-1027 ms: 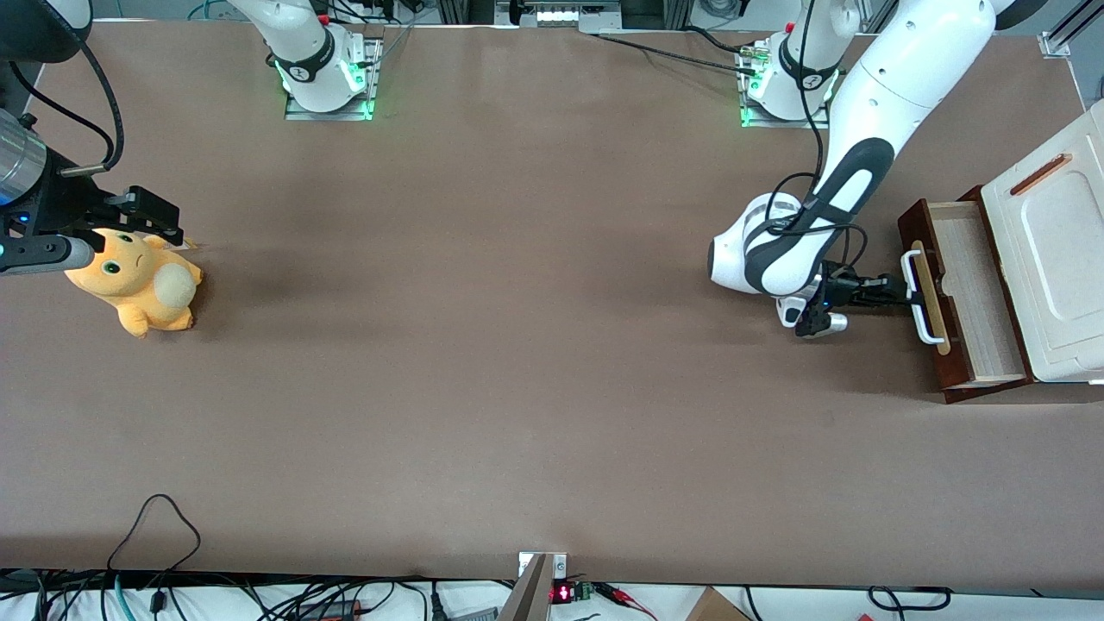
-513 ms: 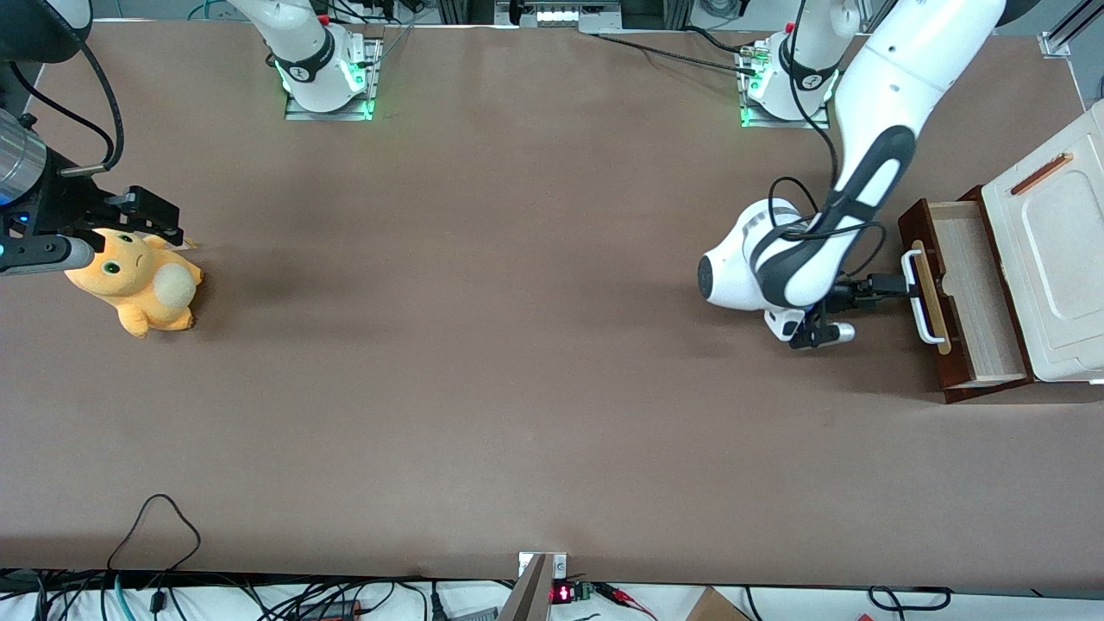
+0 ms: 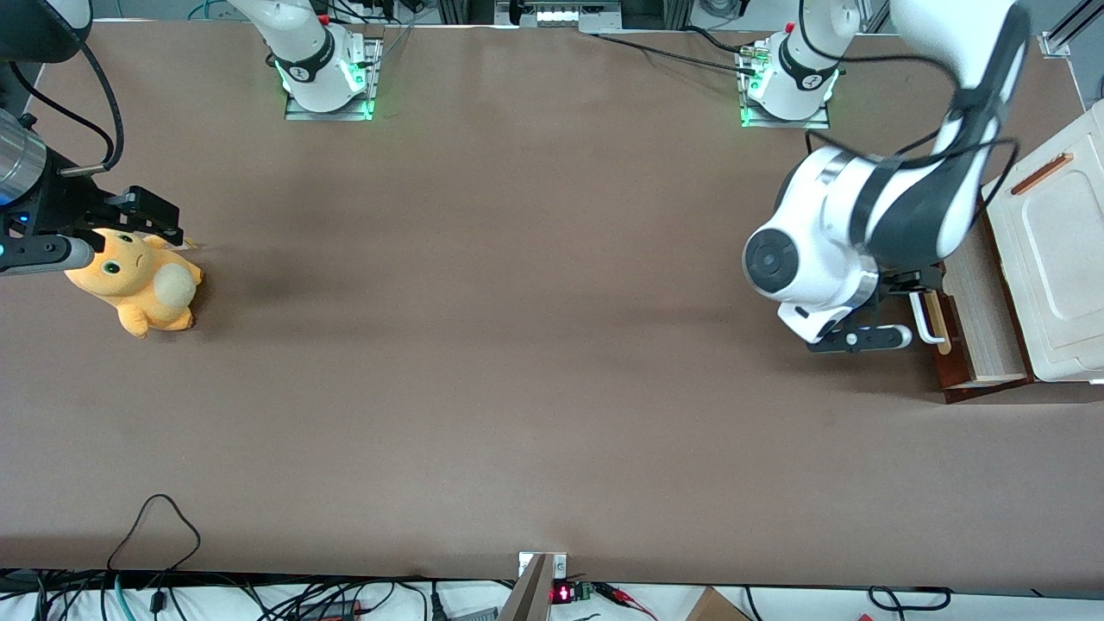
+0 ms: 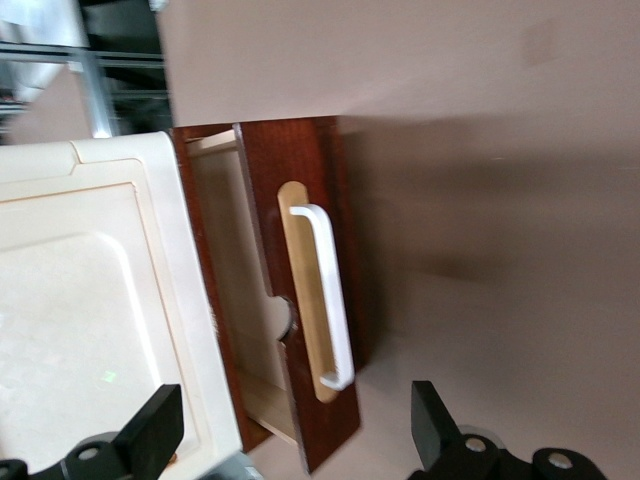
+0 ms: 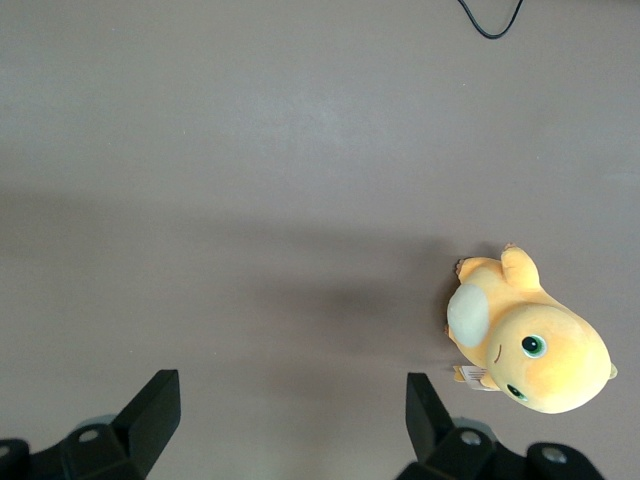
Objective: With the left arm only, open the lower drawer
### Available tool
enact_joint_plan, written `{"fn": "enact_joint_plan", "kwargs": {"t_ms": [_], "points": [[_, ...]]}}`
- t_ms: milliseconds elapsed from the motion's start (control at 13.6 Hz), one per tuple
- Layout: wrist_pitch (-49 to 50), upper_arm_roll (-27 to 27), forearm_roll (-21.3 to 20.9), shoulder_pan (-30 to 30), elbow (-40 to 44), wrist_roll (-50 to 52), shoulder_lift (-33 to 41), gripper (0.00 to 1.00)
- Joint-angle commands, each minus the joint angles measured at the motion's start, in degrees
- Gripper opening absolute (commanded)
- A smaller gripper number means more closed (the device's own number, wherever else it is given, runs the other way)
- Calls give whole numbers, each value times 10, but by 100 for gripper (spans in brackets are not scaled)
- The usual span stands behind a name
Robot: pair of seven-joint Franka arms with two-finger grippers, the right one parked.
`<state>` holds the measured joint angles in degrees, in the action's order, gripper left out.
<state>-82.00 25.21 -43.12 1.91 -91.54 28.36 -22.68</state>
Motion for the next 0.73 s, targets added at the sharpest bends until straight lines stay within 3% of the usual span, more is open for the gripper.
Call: {"fn": "enact_joint_plan", "kwargs": {"t_ms": [0,220,513,660], "points": [[-19,-64,154,4,29,-108,69,100],[-38,-145,309,3,29,-199,135,100],[-53,-202,425,3,14,-254,188,100],[-75,-210,452,4,-10,-256,215,100]]}}
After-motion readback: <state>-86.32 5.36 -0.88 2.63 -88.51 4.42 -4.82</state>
